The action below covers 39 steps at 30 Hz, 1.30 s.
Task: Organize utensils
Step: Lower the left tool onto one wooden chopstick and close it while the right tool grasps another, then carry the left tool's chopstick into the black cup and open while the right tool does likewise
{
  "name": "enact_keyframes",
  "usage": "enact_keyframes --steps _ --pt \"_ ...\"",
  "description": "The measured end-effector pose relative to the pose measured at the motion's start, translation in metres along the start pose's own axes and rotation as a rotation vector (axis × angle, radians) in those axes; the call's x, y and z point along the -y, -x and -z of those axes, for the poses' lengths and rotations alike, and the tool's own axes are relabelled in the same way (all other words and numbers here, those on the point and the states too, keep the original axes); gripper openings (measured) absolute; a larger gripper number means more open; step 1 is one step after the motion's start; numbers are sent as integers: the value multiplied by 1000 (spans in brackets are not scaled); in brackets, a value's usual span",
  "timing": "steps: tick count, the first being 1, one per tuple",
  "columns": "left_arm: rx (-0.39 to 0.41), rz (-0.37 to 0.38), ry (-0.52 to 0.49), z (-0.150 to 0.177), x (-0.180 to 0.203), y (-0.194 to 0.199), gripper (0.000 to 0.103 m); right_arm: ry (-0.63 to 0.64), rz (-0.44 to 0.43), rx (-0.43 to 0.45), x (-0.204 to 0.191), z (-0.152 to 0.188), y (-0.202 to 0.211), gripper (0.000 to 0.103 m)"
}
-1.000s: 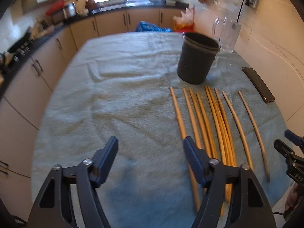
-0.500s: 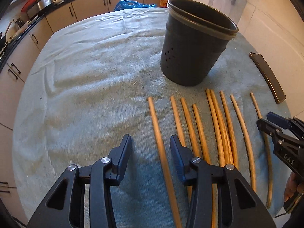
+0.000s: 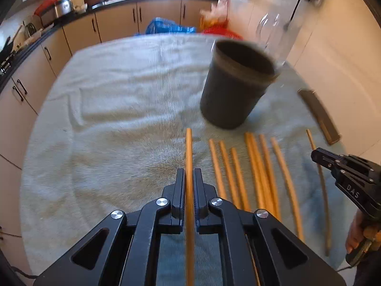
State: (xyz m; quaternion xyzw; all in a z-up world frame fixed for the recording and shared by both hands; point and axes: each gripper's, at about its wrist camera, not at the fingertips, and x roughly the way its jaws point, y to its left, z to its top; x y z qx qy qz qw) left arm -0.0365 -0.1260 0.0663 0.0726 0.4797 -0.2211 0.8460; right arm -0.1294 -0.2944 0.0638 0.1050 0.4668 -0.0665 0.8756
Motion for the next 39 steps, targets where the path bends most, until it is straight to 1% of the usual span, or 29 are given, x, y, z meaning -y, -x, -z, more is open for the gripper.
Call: enact_keyframes --steps 2,5,7,10,16,20,22,24,30,35,39 --pt "42 14 -6 1 2 23 6 -12 -26 53 0 2 22 7" --pt "129 19 -28 5 7 62 6 -24 -53 134 0 4 55 7" --pt "189 20 -35 11 9 86 6 -25 -61 182 -2 7 76 7" --pt "257 28 -34 19 9 117 6 -27 -68 245 -4 7 101 7" --pt "364 35 -44 27 18 157 6 -41 -82 343 -7 5 139 7" --pt "425 61 -39 20 23 177 6 -37 -75 394 -8 -2 156 7" --pt "453 79 -42 8 26 188 6 -36 -76 409 -8 -11 162 7" --pt "478 78 -49 -6 29 196 6 -34 -80 422 -10 -21 166 7" --pt "550 63 -67 -58 37 214 6 -36 -127 482 -19 -72 183 7" --pt "576 65 -37 -109 38 212 6 -69 -190 544 -29 -112 194 7" --pt "584 69 -26 -141 37 199 6 -92 -200 603 -42 -140 191 7"
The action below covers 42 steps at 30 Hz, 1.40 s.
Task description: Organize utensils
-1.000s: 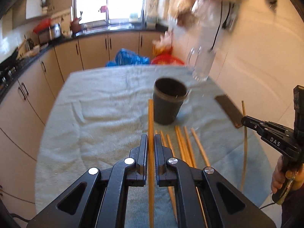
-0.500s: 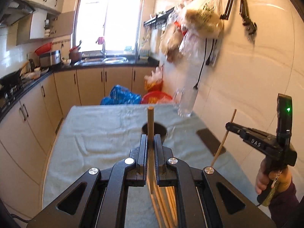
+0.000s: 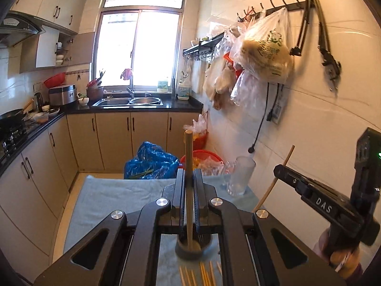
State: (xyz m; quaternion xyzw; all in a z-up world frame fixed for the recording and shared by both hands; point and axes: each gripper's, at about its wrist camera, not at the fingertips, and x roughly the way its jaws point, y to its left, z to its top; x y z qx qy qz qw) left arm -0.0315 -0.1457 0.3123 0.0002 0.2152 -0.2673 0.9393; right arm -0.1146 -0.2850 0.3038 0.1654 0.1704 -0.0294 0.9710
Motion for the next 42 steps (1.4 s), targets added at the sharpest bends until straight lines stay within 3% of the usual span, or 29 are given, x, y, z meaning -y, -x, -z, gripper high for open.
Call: enact_keyframes --steps 4,9,14,18,21,23,25,26,35,42 --pt "-27 -8 22 -6 -2 -40 6 -1 25 22 -3 -1 -27 7" --pt "-156 -19 32 16 -7 -100 6 -15 59 -76 4 18 -73 7" --pt "-222 -40 42 38 -15 -129 6 -18 86 -157 19 39 -104 7" --pt "-226 -59 53 45 -21 -133 8 -46 88 -201 33 46 -119 8" --pt "-209 -68 47 44 -22 -127 28 -54 84 -210 36 48 -123 8" --pt "-190 -72 54 42 -24 -120 37 -52 81 -213 35 47 -122 16" --pt "-178 -69 65 39 -26 -109 38 -53 80 -210 33 45 -120 53" --pt "-176 -67 67 37 -27 -106 38 -54 80 -201 33 44 -118 58" --pt "-112 -92 78 34 -37 -30 49 -8 97 -156 20 30 -58 61" --pt "-90 -129 85 67 -47 33 60 104 167 -165 22 33 15 73"
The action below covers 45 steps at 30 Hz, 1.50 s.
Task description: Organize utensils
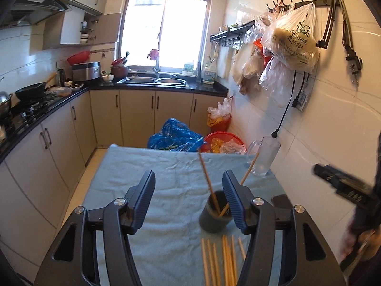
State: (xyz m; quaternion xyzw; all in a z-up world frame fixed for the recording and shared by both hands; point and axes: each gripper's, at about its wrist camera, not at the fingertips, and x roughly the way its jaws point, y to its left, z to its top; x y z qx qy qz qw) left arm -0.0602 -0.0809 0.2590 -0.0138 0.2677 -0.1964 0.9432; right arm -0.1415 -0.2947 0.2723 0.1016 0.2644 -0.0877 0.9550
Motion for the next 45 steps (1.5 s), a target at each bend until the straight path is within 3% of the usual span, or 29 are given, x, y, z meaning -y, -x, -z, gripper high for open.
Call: enact_keyframes --steps 4,9,12,16,21,27,32,34,38,40,41,45 --pt "-67 -9 -1 38 -11 5 60 107 100 -26 13 20 33 79" --pt "-194 5 4 92 -18 -15 60 191 187 -136 41 61 48 82" --pt "-274 27 21 117 -16 -35 60 180 171 -225 52 97 37 82" --pt "-393 60 39 154 -10 -68 58 126 84 -348 52 145 6 81" --pt "-475 65 3 180 2 -98 35 49 -41 -457 36 196 -40 58" --pt "-531 86 -30 192 17 -125 27 -32 -126 -491 18 217 -71 56" --pt "-526 81 -87 193 26 -136 14 12 -100 -484 2 215 -81 50" --pt "-530 56 -111 193 27 -139 0 26 -87 -486 -2 215 -87 47" --pt "-534 32 -106 194 19 -141 0 66 -42 -478 -10 216 -95 36" --pt "-546 35 -88 194 10 -136 0 72 -14 -486 -11 214 -97 16" --pt "-552 37 -79 193 4 -134 0 67 2 -501 -9 214 -97 13" --pt "-592 68 -58 192 -15 -128 0 47 54 -546 0 213 -94 10"
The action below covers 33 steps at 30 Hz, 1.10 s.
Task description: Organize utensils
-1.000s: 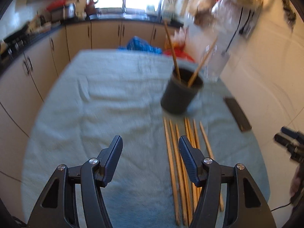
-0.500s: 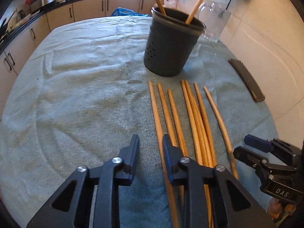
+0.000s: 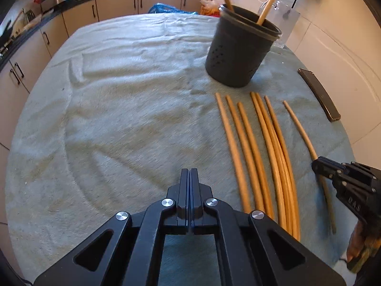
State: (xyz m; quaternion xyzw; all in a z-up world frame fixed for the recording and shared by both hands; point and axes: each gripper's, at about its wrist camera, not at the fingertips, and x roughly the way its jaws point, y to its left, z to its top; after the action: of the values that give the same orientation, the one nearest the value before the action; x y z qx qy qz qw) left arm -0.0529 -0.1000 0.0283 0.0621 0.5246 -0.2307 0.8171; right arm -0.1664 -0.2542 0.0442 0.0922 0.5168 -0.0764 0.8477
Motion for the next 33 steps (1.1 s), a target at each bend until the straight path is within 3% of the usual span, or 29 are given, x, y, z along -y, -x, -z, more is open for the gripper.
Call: enact_keyframes --steps 9,13,17,23,26,27,30,33 --pt "-63 264 106 -19 -52 -13 0 26 172 -109 -18 -43 -21 14" --pt "-39 310 141 -18 -65 0 2 20 204 -130 -17 -60 -30 14" --pt "-8 321 111 -19 -54 10 6 -24 160 -114 -7 -59 -28 15" --pt "-3 320 25 -18 -8 0 22 -47 61 -52 7 -51 -25 21" --pt "-35 263 -3 -17 16 -18 21 1 17 -12 6 -44 -23 31" --pt "-1 233 -13 -17 21 -16 21 15 13 -4 5 -43 -23 33" --pt "7 155 -38 -18 33 -19 21 75 0 27 2 -36 -21 35" --pt "-5 133 -5 -20 32 -20 21 74 -63 52 13 -35 -22 35"
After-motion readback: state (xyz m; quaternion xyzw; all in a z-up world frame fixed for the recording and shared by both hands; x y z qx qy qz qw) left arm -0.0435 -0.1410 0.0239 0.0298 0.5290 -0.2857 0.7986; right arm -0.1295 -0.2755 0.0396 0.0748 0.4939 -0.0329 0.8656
